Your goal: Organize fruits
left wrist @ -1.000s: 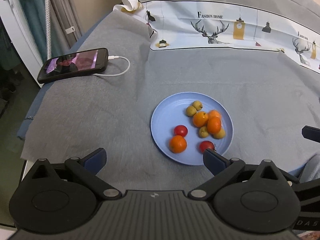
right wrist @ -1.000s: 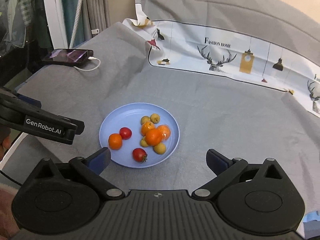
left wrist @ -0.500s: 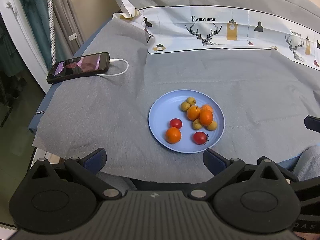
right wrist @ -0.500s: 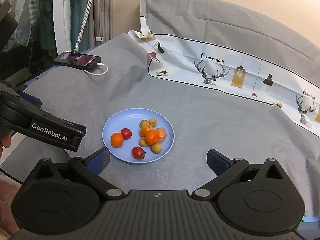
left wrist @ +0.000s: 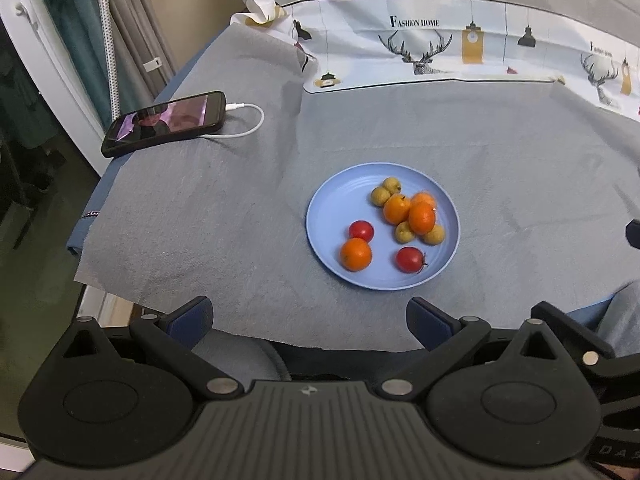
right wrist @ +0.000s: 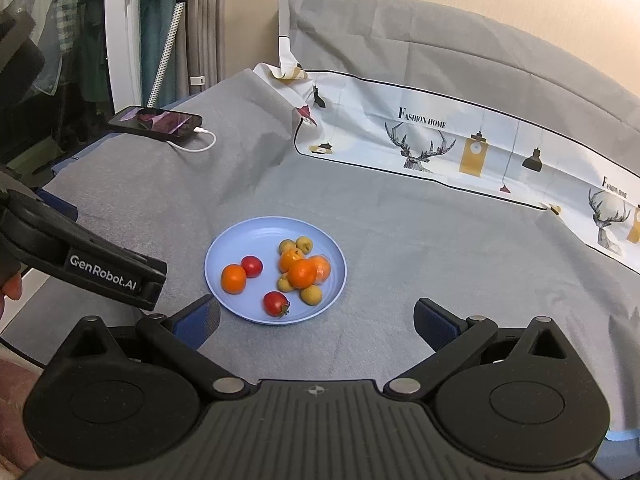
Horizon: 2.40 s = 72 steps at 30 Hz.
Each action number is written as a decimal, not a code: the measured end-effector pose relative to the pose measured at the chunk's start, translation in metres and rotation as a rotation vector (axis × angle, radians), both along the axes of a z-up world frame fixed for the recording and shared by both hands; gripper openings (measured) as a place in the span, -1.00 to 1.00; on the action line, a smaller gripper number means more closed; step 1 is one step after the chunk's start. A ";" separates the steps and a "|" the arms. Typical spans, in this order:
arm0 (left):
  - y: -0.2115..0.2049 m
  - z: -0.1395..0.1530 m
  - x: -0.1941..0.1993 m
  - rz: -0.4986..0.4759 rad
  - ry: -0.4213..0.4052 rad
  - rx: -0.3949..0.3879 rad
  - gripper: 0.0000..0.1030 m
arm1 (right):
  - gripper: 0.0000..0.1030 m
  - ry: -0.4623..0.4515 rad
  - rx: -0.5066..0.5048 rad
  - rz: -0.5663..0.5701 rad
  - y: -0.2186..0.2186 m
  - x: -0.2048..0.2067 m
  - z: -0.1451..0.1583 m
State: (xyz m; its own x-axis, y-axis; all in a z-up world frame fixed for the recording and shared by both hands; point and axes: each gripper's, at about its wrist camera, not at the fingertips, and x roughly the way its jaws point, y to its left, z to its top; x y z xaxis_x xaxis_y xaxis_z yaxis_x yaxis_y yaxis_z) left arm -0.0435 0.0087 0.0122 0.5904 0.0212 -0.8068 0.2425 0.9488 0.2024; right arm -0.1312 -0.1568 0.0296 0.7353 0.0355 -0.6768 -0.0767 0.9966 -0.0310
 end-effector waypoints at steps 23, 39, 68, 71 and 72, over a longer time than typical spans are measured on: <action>-0.004 -0.012 0.003 0.043 -0.014 0.048 0.99 | 0.98 0.022 0.010 -0.030 -0.001 0.007 -0.013; -0.005 -0.017 0.004 0.010 0.004 0.053 0.99 | 0.99 0.047 0.018 -0.054 -0.004 0.012 -0.017; -0.007 -0.019 0.008 -0.011 0.028 0.044 0.99 | 0.99 0.045 0.013 -0.050 -0.006 0.012 -0.017; -0.007 -0.020 0.009 -0.015 0.033 0.045 0.99 | 0.99 0.045 0.013 -0.049 -0.007 0.012 -0.017; -0.007 -0.020 0.009 -0.017 0.033 0.047 0.99 | 0.99 0.045 0.014 -0.048 -0.007 0.012 -0.017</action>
State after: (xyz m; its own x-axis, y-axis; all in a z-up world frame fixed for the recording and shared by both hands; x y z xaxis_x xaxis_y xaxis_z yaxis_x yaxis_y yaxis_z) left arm -0.0346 0.0014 -0.0076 0.5642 0.0497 -0.8241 0.2654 0.9343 0.2380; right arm -0.1196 -0.1634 0.0124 0.7054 0.0100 -0.7088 -0.0294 0.9995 -0.0150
